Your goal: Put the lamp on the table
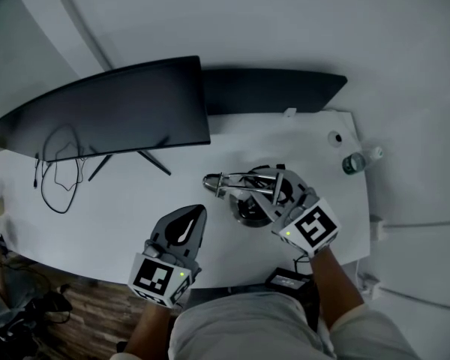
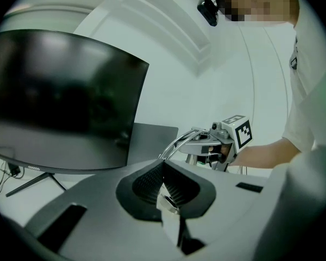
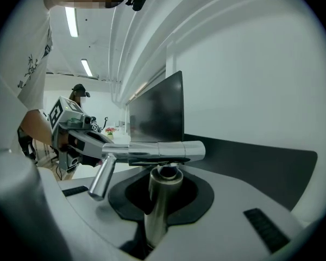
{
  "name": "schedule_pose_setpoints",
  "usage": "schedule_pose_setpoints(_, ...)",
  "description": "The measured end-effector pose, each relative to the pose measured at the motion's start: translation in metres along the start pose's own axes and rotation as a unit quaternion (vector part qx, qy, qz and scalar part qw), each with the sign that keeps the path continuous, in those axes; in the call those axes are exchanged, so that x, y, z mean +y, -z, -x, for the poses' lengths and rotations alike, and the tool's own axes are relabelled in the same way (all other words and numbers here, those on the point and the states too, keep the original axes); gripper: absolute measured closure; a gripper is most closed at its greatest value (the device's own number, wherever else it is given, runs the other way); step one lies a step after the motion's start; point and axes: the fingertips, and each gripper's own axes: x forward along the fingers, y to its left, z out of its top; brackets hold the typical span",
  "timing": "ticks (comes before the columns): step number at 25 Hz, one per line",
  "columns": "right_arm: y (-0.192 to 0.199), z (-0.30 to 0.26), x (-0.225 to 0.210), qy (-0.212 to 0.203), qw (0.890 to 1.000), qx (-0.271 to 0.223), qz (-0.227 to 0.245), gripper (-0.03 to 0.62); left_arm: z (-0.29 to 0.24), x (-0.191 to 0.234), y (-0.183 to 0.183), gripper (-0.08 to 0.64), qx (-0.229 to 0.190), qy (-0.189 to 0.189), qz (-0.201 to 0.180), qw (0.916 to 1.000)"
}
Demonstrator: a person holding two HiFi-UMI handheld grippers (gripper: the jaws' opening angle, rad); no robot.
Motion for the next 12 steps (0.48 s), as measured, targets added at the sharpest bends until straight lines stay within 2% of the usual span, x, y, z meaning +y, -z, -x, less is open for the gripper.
schedule_pose_setpoints(12,0.019,-0.029,0.003,-0.007,1.0,0.012,0.005,0.536,0.004,0.007,0.019,0.557,0.014,0.004,0.016,0.9998)
